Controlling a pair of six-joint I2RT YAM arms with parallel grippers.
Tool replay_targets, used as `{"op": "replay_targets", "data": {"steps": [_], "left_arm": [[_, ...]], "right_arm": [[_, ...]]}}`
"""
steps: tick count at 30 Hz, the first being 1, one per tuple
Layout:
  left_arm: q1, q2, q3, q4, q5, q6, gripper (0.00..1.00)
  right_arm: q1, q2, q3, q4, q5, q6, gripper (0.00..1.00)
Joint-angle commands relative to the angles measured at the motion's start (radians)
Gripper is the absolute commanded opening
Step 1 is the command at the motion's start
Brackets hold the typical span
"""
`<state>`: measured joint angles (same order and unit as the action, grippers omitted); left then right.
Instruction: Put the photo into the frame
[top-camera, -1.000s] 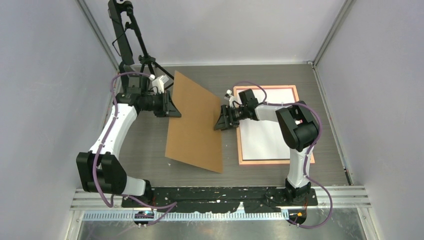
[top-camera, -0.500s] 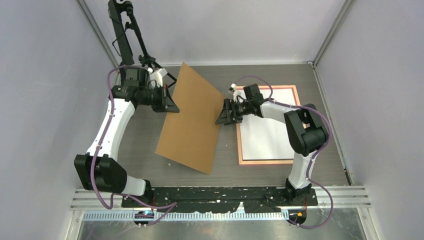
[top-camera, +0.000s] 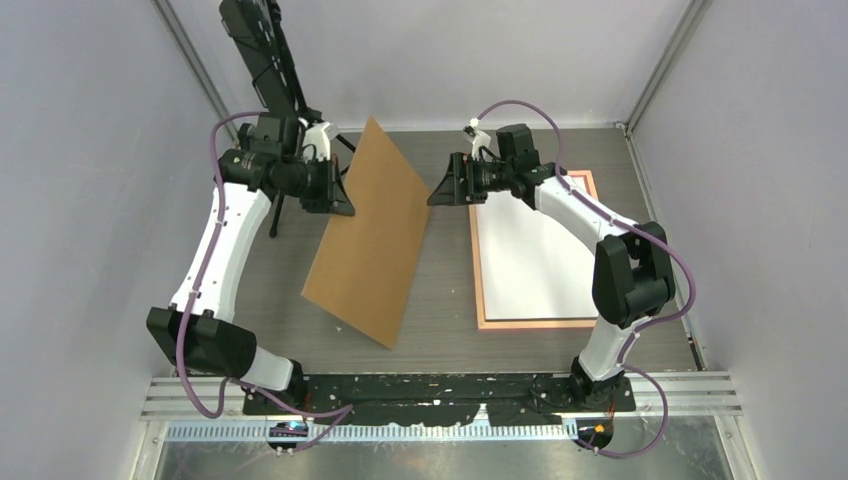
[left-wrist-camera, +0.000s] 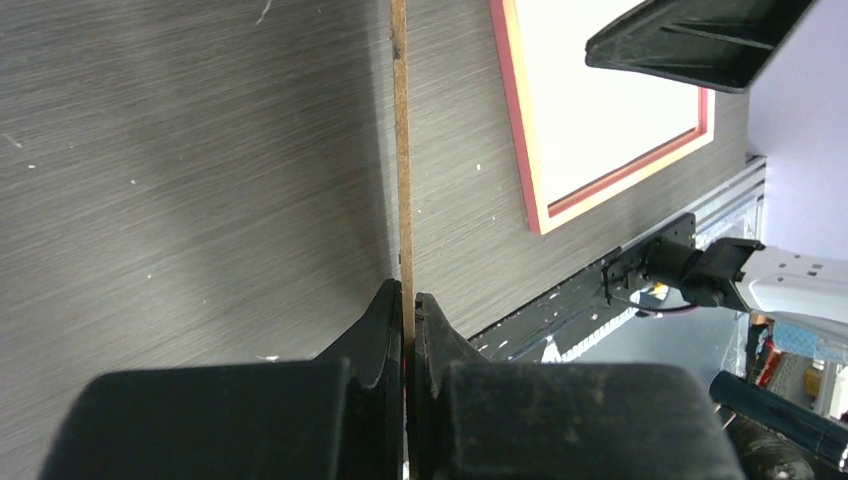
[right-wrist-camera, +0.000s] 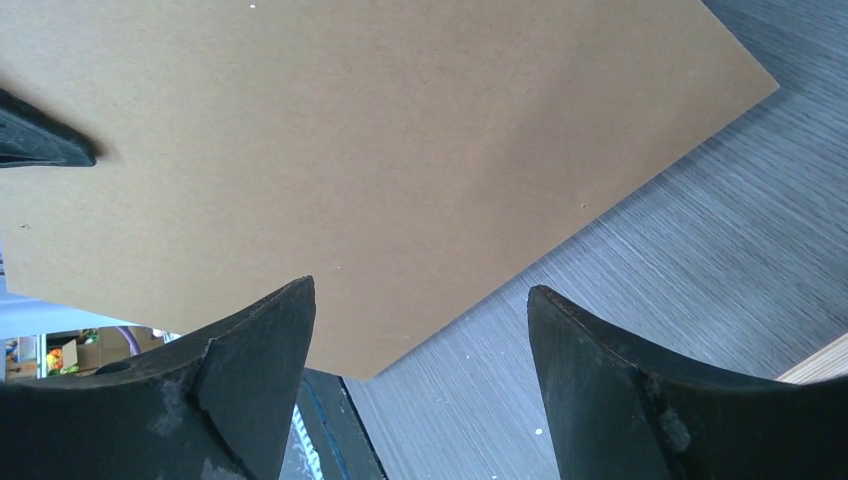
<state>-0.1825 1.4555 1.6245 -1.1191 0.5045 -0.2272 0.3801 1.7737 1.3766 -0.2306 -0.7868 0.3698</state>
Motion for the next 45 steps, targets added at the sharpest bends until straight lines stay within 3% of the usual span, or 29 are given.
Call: {"op": "replay_targets", "data": {"steps": [1, 8, 16, 26, 34, 45], "left_arm": [[-0.034, 0.033, 0.107, 0.008, -0.056, -0.025, 0.00], [-0.084, 0.049, 0.124, 0.012, -0.100, -0.036, 0.00], [-0.086, -0.087, -0.075, 0.134, -0.120, -0.082, 0.00], [-0.151, -0.283, -0.276, 0.251, -0.264, -0.046, 0.00], [-0.206, -0.244, -0.192, 0.234, -0.407, 0.027, 0.00], [-0.283, -0.047, 0.075, 0.142, -0.494, 0.077, 0.00]], "right_arm": [[-0.001, -0.031, 0.064, -0.067, -0.002, -0.001, 0.83], [-0.001, -0.030, 0.042, -0.059, -0.026, -0.015, 0.82], [-0.001, -0.006, 0.018, -0.051, -0.041, -0.021, 0.81], [-0.003, 0.002, 0.026, -0.068, -0.021, -0.054, 0.80], [-0.004, 0.006, 0.040, -0.067, -0.033, -0.047, 0.80], [-0.018, 0.006, 0.045, 0.080, -0.159, 0.118, 0.82]]}}
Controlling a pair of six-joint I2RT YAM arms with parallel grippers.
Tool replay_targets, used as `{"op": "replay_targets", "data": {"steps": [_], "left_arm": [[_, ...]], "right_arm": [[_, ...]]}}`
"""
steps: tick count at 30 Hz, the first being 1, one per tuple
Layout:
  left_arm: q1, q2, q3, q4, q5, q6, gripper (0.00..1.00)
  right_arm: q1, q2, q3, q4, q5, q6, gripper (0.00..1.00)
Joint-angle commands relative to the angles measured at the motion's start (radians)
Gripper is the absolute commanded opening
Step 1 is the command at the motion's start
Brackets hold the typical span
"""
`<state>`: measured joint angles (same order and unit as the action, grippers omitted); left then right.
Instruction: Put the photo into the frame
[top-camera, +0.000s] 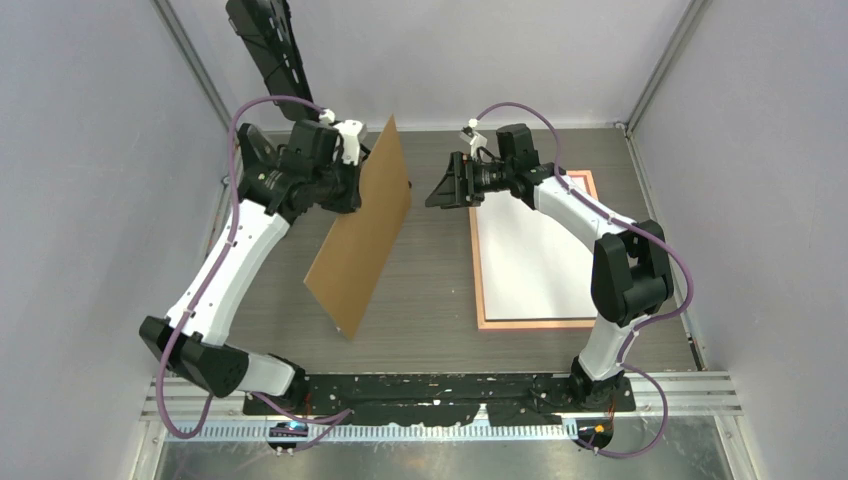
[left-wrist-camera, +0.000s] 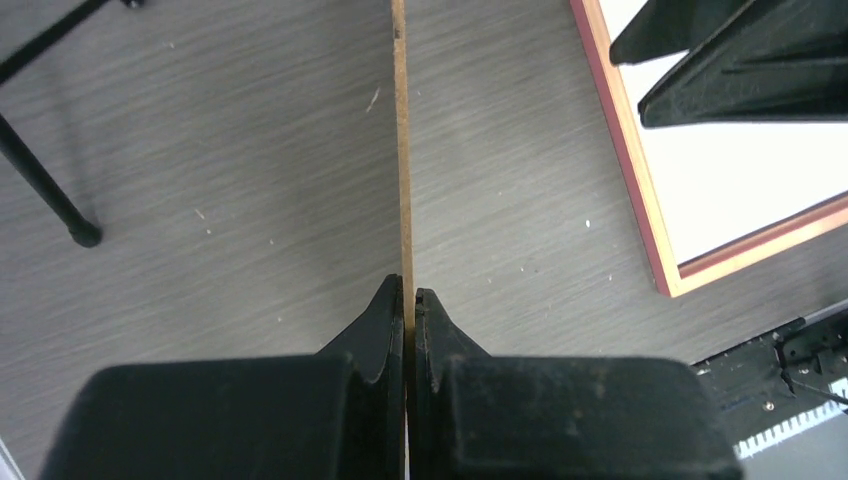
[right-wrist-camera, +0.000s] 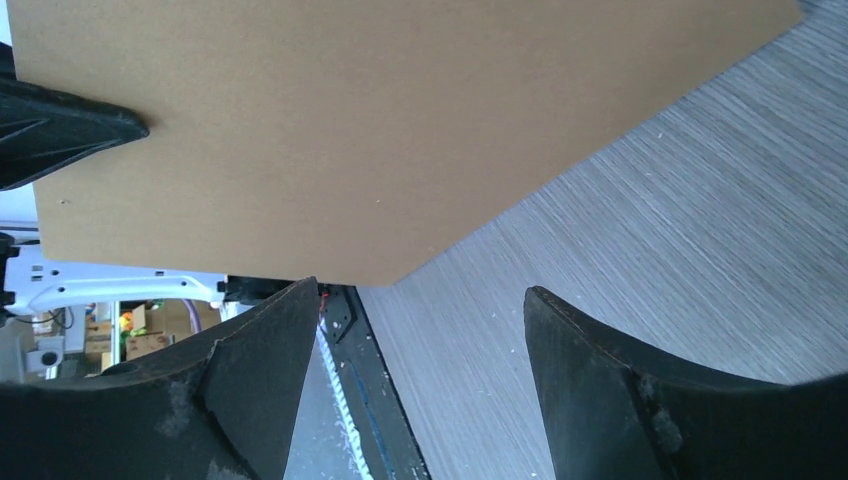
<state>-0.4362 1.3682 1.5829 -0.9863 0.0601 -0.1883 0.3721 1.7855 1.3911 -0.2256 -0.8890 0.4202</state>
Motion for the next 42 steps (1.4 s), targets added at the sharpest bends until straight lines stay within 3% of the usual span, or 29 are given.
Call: {"op": "replay_targets", "data": {"steps": [1, 15, 31, 42], "left_arm": [[-0.036, 0.055, 0.135, 0.005, -0.051, 0.041, 0.00], [-0.144, 0.256, 0.327, -0.030, -0.196, 0.110, 0.00], [-0.260, 0.330, 0.346, -0.018, -0.255, 0.126, 0.00], [-0.328, 0.407, 0.447, -0.045, -0.283, 0.121, 0.00]], "right_arm": [[-0.011, -0.006, 0.039, 0.076, -0.058, 0.072, 0.82], [-0.084, -0.031, 0.077, 0.120, -0.020, 0.208, 0.82], [-0.094, -0.049, 0.219, 0.109, 0.097, 0.323, 0.81], [-0.059, -0.081, 0.196, 0.099, 0.159, 0.359, 0.81]]}}
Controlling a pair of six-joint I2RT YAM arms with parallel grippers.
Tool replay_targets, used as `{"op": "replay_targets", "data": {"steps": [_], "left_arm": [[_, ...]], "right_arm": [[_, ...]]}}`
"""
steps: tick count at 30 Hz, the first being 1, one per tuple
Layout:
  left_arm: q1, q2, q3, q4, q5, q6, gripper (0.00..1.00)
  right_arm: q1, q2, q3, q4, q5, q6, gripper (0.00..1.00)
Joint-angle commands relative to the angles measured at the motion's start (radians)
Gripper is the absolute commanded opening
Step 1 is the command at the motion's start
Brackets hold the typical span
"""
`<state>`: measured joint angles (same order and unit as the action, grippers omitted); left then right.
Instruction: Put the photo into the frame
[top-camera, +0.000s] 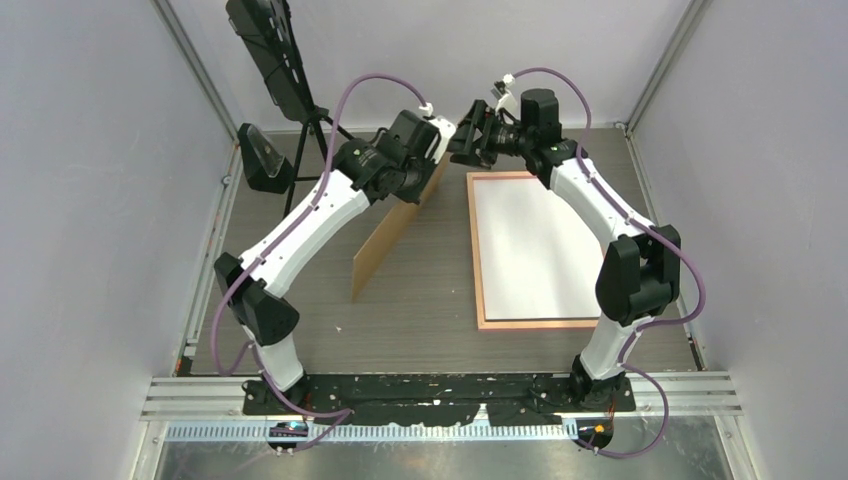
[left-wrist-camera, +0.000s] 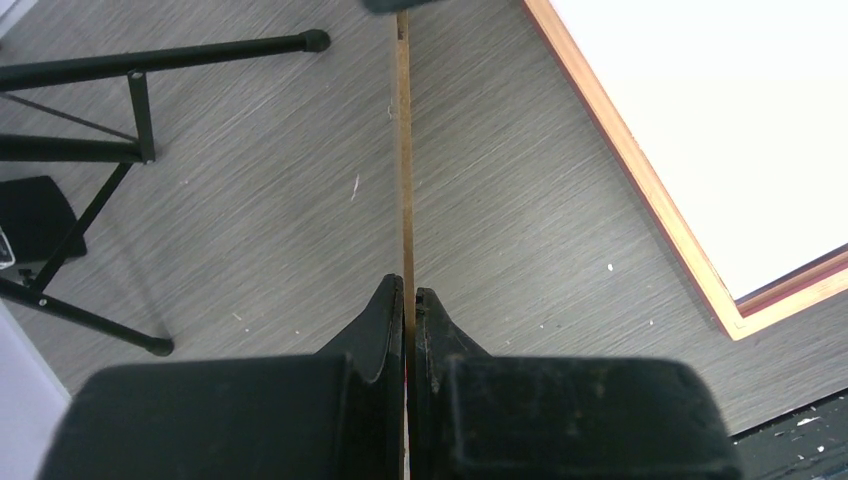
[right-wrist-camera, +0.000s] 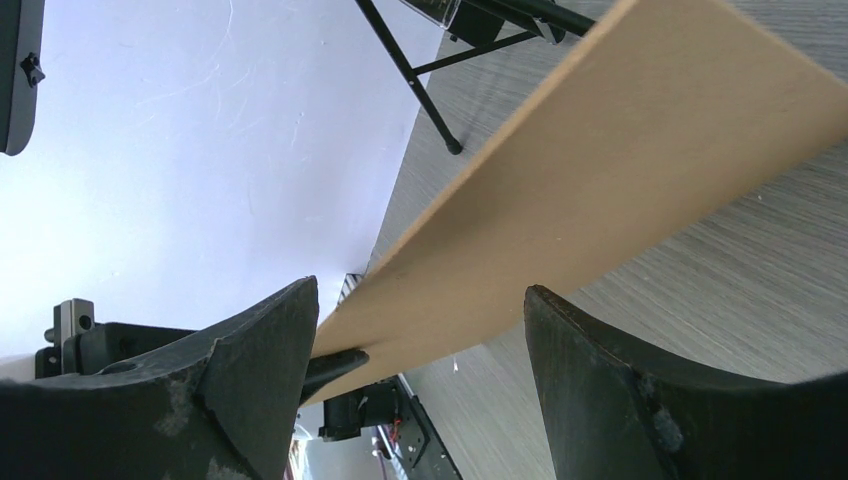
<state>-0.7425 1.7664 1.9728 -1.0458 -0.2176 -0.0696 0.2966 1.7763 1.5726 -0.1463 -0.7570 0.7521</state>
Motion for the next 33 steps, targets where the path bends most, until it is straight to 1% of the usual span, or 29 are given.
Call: {"op": "replay_targets", "data": {"steps": [1, 6, 11, 17, 24, 29, 32, 33], "left_arm": [[-0.026, 0.013, 0.063, 0.013, -0.006, 0.002, 0.00], [-0.052, 0.040, 0.102, 0.004, -0.019, -0.002, 0.00], [-0.074, 0.065, 0.140, -0.007, -0.028, -0.001, 0.14], [-0.080, 0.071, 0.143, -0.009, -0.017, -0.005, 0.22], [-0.094, 0.050, 0.133, -0.010, -0.013, -0.012, 0.58], [-0.097, -0.019, 0.074, 0.002, 0.004, -0.015, 0.74], [-0.097, -0.094, 0.002, 0.024, 0.024, -0.013, 0.82], [-0.097, -0.121, -0.022, 0.033, 0.032, -0.012, 0.84]], "right_arm": [[0.018, -0.078, 0.012, 0.022, 0.030, 0.033, 0.81], [0.028, -0.097, -0.013, 0.006, 0.068, 0.042, 0.81], [0.051, -0.127, -0.035, -0.057, 0.147, 0.022, 0.79], [0.069, -0.166, -0.065, -0.115, 0.235, -0.019, 0.77], [0.084, -0.197, -0.088, -0.157, 0.307, -0.057, 0.74], [0.084, -0.198, -0.063, -0.208, 0.355, -0.097, 0.67], [0.084, -0.202, -0.062, -0.229, 0.384, -0.115, 0.63], [0.084, -0.202, -0.064, -0.230, 0.389, -0.123, 0.61]]}}
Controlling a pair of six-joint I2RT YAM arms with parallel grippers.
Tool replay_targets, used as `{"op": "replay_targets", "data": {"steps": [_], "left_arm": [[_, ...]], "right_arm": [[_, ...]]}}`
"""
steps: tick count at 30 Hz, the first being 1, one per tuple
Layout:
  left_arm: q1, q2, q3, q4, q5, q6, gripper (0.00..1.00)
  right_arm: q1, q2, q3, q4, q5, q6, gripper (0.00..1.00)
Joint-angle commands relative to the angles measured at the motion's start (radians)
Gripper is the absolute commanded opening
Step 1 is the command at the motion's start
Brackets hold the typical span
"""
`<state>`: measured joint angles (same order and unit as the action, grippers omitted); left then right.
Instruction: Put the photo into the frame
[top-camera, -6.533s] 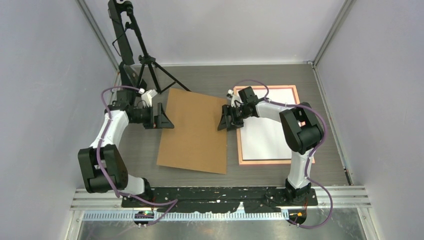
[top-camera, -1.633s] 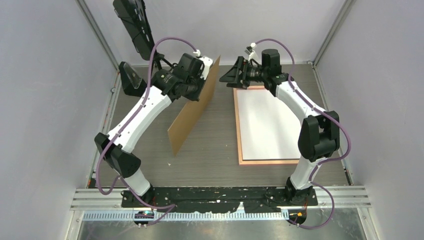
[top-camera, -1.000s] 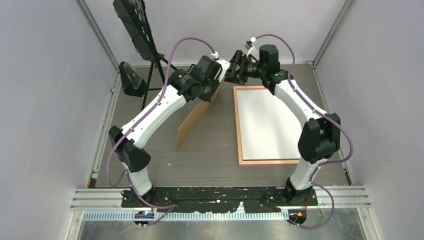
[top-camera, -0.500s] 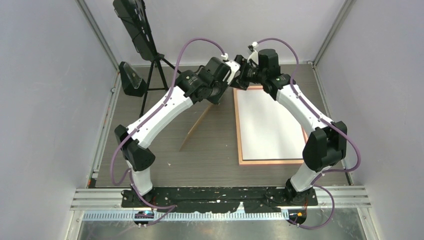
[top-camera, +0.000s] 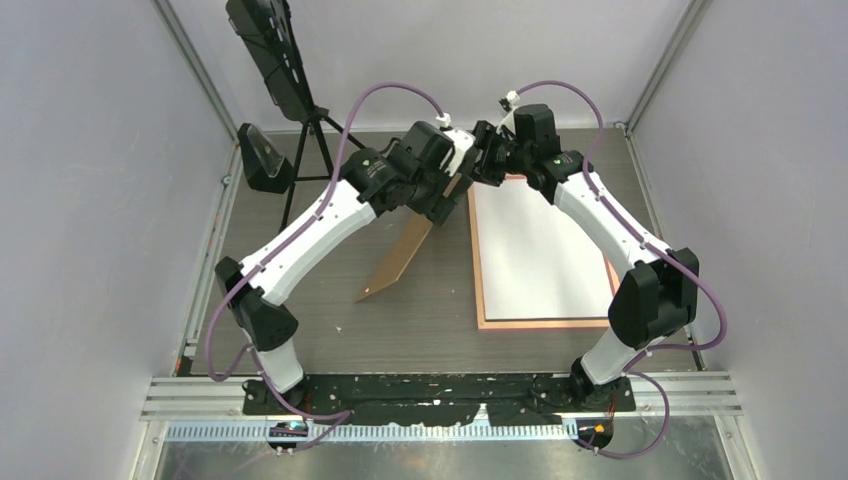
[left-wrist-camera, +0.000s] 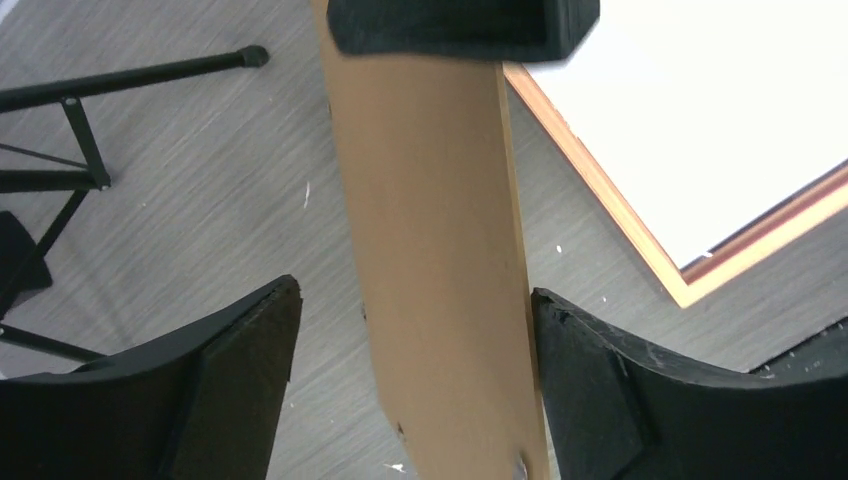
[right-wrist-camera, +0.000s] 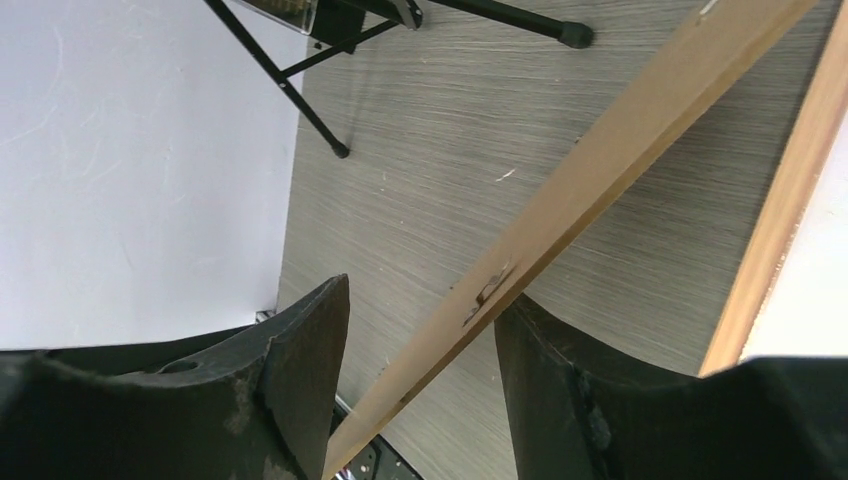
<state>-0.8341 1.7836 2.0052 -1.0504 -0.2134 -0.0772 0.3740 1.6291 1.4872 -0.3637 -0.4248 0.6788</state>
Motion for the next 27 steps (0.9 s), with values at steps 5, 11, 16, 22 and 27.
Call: {"op": "replay_targets", "data": {"steps": [5, 11, 16, 22, 27], "left_arm": [[-0.005, -0.243, -0.118, 0.062, 0.075, 0.011, 0.89], [-0.002, -0.349, -0.192, 0.093, 0.098, 0.042, 0.95], [0.013, -0.411, -0.256, 0.115, 0.097, 0.052, 0.99], [0.068, -0.438, -0.305, 0.137, 0.088, 0.056, 1.00], [0.142, -0.447, -0.390, 0.207, 0.129, 0.049, 1.00]], "right_arm": [[0.001, -0.039, 0.002, -0.005, 0.082, -0.064, 0.49], [-0.035, -0.031, -0.034, 0.025, 0.071, -0.057, 0.38], [-0.071, -0.047, -0.058, 0.039, 0.055, -0.046, 0.26], [-0.131, -0.083, -0.121, 0.087, 0.021, -0.018, 0.10], [-0.203, -0.140, -0.227, 0.165, -0.049, 0.034, 0.05]]}}
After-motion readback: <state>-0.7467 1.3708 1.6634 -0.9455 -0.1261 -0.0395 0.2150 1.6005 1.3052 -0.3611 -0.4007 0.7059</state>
